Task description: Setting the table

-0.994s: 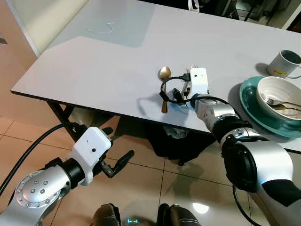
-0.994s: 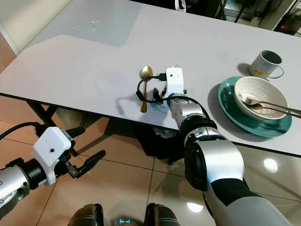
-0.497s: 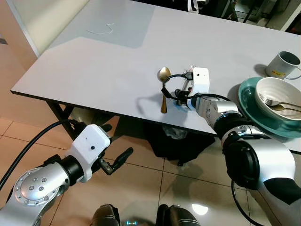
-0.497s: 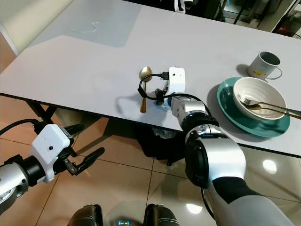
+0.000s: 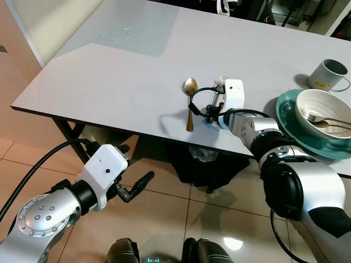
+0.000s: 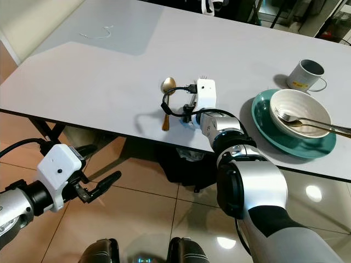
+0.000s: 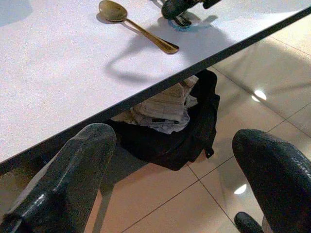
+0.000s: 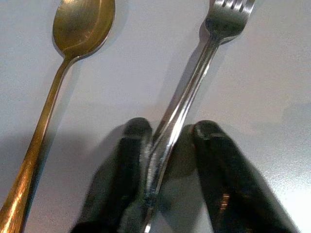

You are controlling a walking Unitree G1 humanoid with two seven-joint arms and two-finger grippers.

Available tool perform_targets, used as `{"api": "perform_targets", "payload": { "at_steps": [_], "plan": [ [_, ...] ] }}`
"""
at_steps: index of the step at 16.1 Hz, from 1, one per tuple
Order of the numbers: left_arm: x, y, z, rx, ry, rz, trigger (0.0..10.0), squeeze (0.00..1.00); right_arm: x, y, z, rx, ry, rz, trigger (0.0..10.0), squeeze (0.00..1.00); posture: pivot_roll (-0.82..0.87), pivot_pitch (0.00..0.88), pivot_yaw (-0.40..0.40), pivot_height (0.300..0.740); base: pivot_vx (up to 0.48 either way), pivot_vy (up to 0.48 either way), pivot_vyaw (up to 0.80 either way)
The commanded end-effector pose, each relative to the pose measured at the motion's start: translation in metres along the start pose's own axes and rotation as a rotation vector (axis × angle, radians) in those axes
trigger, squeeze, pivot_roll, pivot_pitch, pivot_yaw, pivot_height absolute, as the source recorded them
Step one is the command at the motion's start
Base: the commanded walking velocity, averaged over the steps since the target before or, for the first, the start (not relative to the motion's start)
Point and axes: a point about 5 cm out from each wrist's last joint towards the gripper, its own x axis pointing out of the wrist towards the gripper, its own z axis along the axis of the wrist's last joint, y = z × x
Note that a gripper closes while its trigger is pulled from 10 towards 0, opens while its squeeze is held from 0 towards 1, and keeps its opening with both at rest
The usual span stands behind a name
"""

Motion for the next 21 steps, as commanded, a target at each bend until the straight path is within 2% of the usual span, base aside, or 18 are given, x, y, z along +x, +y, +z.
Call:
{"api": "perform_targets", "payload": {
  "at_steps": [1,9,17,21],
  "plan": [
    [0.001,-0.002,-0.001,0.004,-0.001,-0.006,10.0,0.0,0.002,0.002,-0.019,0.002,0.085,0.024,0.0,0.0,0.17,0.165,-0.118,0.74,0.0,0.0,0.0],
    [0.003,0.0,-0.001,0.007,-0.002,-0.004,10.0,0.0,0.002,0.005,-0.019,-0.076,0.095,0.065,0.0,0.0,0.17,0.155,-0.118,0.74,0.0,0.0,0.0],
    [0.011,0.004,0.0,0.018,-0.02,-0.015,10.0,0.0,0.003,0.009,-0.026,0.04,0.11,0.017,0.0,0.0,0.15,0.125,-0.099,0.74,0.0,0.0,0.0],
    [0.018,0.007,0.002,0.029,-0.034,-0.025,10.0,0.0,0.004,0.019,-0.029,0.102,0.129,0.001,0.0,0.0,0.14,0.103,-0.09,0.74,0.0,0.0,0.0]
  ]
}}
